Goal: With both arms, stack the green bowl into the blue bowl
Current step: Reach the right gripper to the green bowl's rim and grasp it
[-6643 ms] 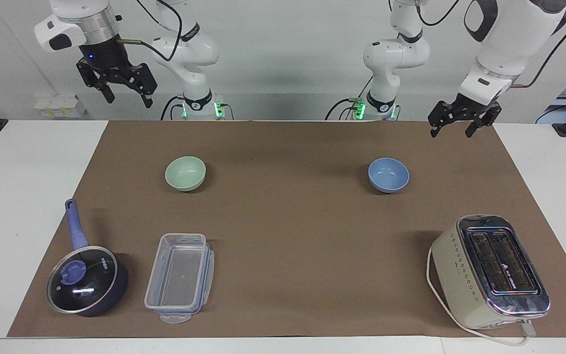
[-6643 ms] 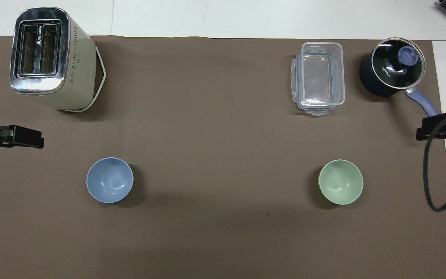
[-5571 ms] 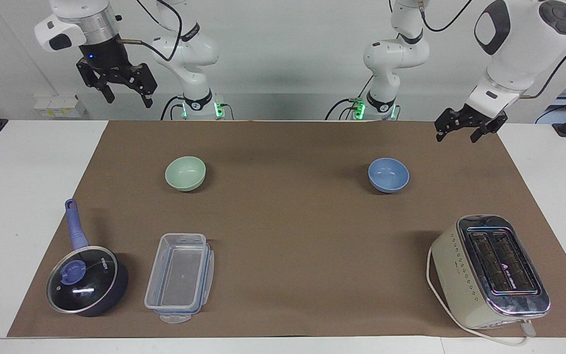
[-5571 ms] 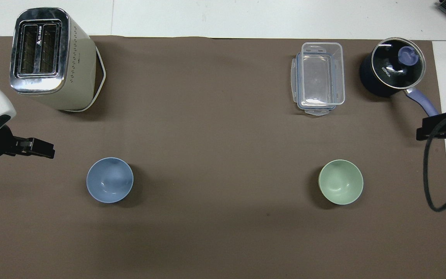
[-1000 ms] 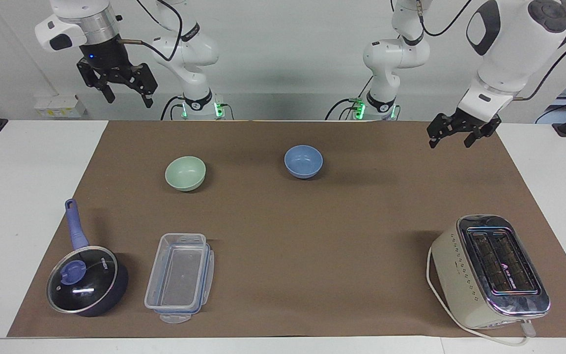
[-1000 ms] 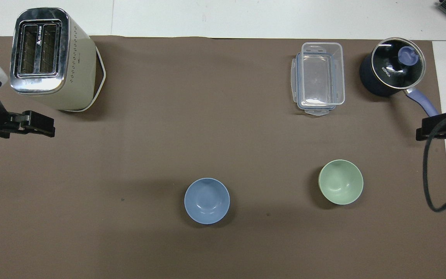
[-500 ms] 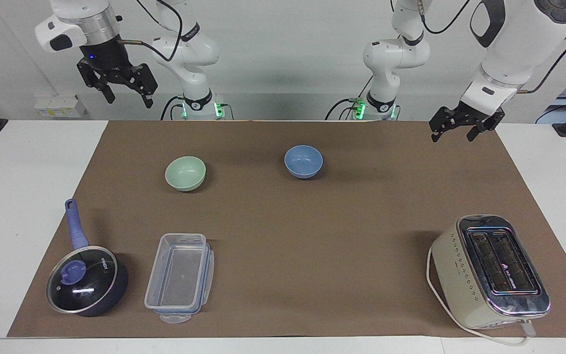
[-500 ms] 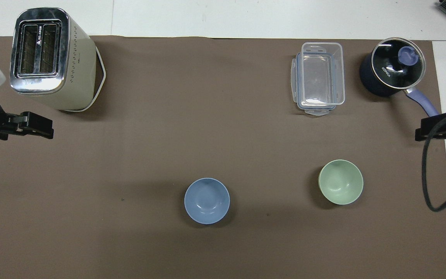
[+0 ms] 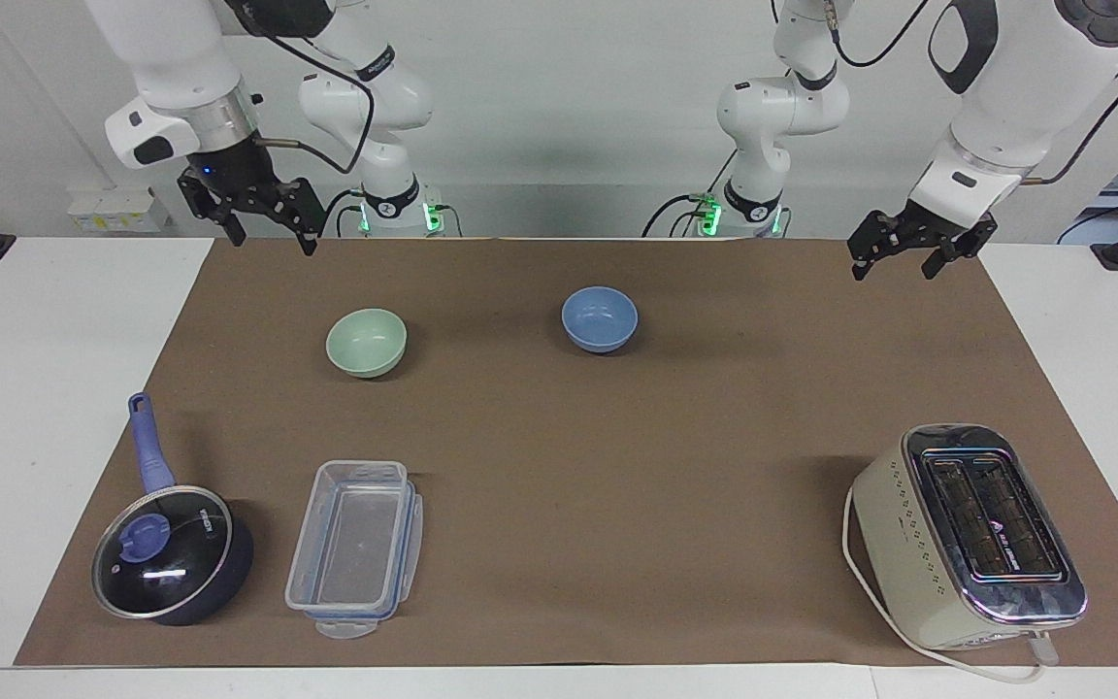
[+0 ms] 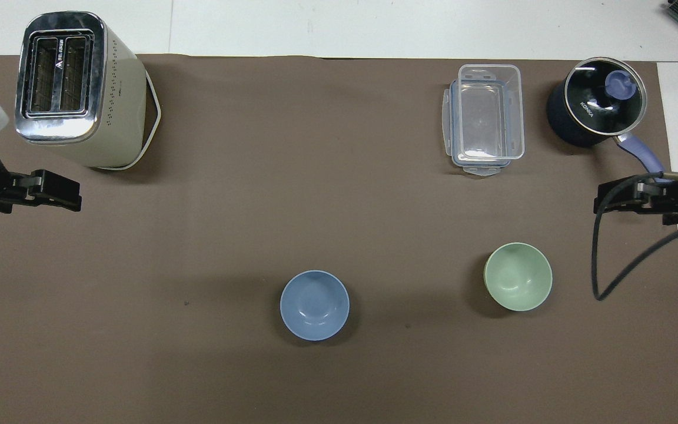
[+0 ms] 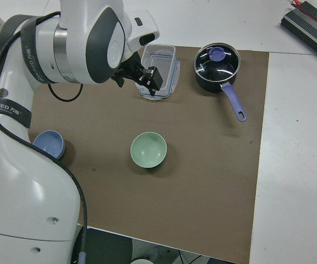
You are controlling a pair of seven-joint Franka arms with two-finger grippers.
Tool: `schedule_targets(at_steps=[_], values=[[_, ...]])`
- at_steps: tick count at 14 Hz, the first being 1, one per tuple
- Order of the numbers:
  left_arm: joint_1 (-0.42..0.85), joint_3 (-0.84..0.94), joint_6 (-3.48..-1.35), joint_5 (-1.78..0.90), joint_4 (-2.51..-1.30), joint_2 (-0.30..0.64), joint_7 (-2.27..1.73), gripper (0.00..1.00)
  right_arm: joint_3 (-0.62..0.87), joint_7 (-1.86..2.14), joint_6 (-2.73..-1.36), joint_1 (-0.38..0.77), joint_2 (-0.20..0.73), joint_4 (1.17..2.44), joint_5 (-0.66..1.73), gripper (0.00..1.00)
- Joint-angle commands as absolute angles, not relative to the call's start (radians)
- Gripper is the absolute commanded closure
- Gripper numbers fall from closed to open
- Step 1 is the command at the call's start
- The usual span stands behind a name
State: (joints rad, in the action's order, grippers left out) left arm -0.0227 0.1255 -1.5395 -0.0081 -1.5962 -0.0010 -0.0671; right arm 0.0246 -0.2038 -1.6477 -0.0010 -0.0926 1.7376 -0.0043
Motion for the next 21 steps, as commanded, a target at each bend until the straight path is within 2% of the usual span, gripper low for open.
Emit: schedule_targets(at_steps=[1, 9, 14, 18, 19, 21], values=[[-0.026, 0.130, -1.523, 0.012, -1.588, 0.000, -0.072, 0.00, 0.026, -0.169, -1.787, -0.008, -0.172, 1.949, 0.015, 0.00], [-0.026, 0.130, -1.523, 0.012, -1.588, 0.000, -0.072, 0.00, 0.025, -0.127, -2.233, -0.026, -0.147, 2.356, 0.017, 0.00], [-0.026, 0.130, -1.523, 0.012, -1.588, 0.000, -0.072, 0.00, 0.025, -0.060, -2.364, -0.063, -0.104, 2.453, 0.017, 0.00], [-0.026, 0.130, -1.523, 0.012, -1.588, 0.000, -0.072, 0.00, 0.025, -0.037, -2.390, -0.077, -0.071, 2.461, 0.017, 0.00], [-0.026, 0.130, -1.523, 0.012, -1.588, 0.000, -0.072, 0.00, 0.026, -0.034, -2.387, -0.077, -0.071, 2.462, 0.017, 0.01], [-0.026, 0.130, -1.523, 0.012, -1.588, 0.000, -0.072, 0.00, 0.026, -0.011, -2.373, -0.077, -0.077, 2.467, 0.017, 0.19]])
